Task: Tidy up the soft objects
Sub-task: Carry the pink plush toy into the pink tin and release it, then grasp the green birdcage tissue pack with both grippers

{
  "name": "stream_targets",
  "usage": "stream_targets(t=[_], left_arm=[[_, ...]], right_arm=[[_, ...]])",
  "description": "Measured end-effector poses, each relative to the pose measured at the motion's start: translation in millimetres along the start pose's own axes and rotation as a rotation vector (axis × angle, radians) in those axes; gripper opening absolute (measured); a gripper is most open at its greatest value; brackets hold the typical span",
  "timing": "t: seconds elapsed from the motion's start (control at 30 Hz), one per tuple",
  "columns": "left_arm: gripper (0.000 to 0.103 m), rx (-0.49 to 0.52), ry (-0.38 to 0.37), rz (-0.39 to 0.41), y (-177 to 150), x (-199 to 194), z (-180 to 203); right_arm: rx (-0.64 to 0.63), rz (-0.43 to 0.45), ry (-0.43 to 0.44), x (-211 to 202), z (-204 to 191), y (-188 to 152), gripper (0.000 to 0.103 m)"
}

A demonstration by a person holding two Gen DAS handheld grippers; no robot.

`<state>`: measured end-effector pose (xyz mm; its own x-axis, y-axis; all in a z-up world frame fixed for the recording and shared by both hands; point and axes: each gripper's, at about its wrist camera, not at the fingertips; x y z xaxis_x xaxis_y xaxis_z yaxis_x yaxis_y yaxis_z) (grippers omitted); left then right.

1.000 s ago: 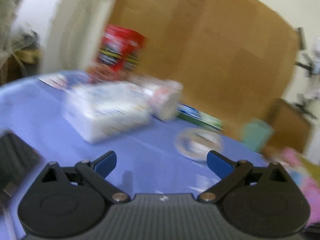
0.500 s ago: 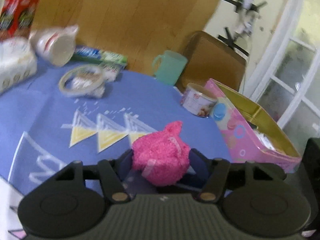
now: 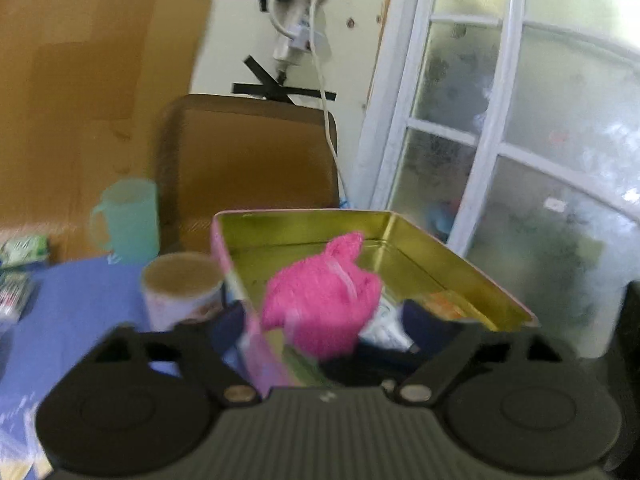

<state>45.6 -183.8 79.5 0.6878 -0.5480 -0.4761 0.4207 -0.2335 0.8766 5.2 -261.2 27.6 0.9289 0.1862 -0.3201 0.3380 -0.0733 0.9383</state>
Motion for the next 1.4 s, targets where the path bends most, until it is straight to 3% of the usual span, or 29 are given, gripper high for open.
stream_targets(t=[0.1,0.13,0.23,0.5,0.67,0.87,1.0,1.07,1.17,1.33,1.4], left_arm=[[0.095,0.063,0.09,-0.023,7.8,30.6,18.7],[0.094,0.062,0.116,-0.039,7.3,33.5,21.4],[0.095,0.027,0.086,-0.04,2.0,28.1,15.8],[0.095,0.004,0.112,-0.019,-14.0,-0.2,-11.3],[0.095,-0.047,0.182,-0.005,-29.7,-25.9,-57.1],[0.095,-0.206,0.374,-0.017,-59.6,-56.3,-153.6],[0.096,-0.266,0.574,0.01,-77.9,-70.5,-216.7],[0.096,-0.301,0.635,0.022,-87.5,-74.4,-238.8],[0.096,-0.415,0.596,0.023,-95.9,-80.1,-260.7],[0.099,-0.417,0.582,0.028,-94.1,-79.5,-262.9],[0.099,-0.427,0.58,0.028,-94.3,-78.4,-265.6]], right_arm=[[0.014,-0.039,-0.122,18.4,30.9,4.3,0.029],[0.034,-0.047,-0.154,20.0,37.5,3.3,0.03],[0.107,-0.009,-0.115,4.6,50.7,-5.4,0.03],[0.131,-0.01,-0.094,-5.2,40.5,-15.1,0.03],[0.104,0.017,-0.033,-5.5,23.7,-1.3,0.03],[0.039,-0.001,0.113,12.0,-23.9,15.9,0.03],[0.08,-0.071,0.227,50.7,-52.6,26.8,0.03],[0.119,-0.107,0.269,80.0,-66.1,35.4,0.03],[0.156,-0.157,0.293,132.5,-84.5,48.4,0.034],[0.226,-0.235,0.255,242.1,-98.5,71.9,0.06],[0.28,-0.288,0.233,289.4,-98.6,78.4,0.066]])
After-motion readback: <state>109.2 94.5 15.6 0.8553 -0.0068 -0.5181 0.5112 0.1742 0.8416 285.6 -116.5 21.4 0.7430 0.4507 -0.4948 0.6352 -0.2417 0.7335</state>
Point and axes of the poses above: each gripper's, at about its wrist camera, not at the fingertips, and x roughly the way its jaws point, z to its right, y to its top, and after that the axes turned 12 degrees about y, right-handed
